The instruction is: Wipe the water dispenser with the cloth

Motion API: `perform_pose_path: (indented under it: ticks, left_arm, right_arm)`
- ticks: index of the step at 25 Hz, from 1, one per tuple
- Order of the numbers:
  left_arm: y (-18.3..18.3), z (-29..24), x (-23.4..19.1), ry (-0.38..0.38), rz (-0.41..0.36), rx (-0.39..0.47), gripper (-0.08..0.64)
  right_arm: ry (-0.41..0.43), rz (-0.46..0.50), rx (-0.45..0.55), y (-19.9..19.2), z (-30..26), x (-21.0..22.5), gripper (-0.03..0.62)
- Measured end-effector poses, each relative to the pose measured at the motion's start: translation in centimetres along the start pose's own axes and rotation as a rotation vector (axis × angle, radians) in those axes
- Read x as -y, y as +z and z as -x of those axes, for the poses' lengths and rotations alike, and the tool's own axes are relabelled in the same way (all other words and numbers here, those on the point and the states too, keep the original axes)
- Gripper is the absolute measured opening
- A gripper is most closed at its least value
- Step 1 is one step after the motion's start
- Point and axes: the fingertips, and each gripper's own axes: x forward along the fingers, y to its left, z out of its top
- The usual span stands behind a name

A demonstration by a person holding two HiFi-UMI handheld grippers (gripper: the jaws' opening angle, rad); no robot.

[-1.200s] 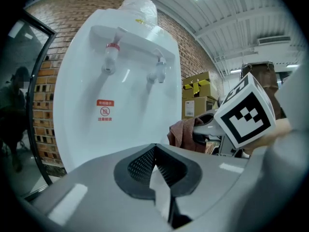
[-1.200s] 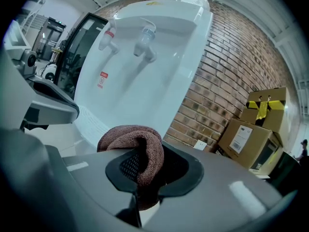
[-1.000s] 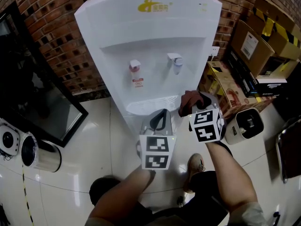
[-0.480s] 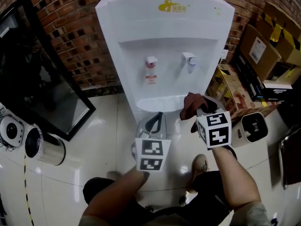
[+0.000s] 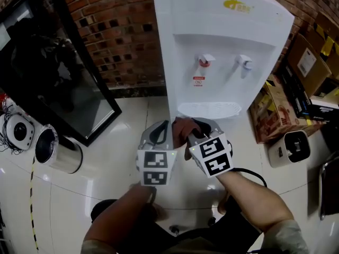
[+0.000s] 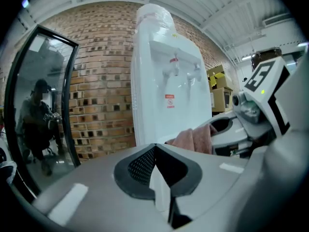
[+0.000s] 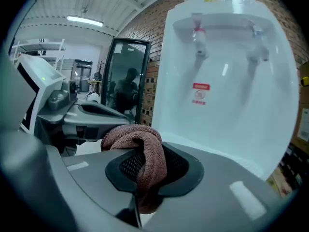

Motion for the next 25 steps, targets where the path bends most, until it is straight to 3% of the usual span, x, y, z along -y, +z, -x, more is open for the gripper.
perform_pose_path:
  ticks: [6,14,25]
  left_arm:
    - [-0.4,0.0,-2.7,0.033,0.032,-0.015,0.0]
    - [-0.2,0.0,-2.5,0.004,0.032,-0.011,0.0]
    - [-0.5,-0.7,0.3,-0.053,0.009,-0.032,0.0]
  right_arm:
    - [0.028,-0.174,-0.046,-1.3,-5.3,-2.9,0.081]
    - [-0.036,-0.354,-0.083,-3.5,-8.3,-1.9,0.081]
    - [-0.117,-0.42,-0.067,-5.0,-6.3,1.9,0.08]
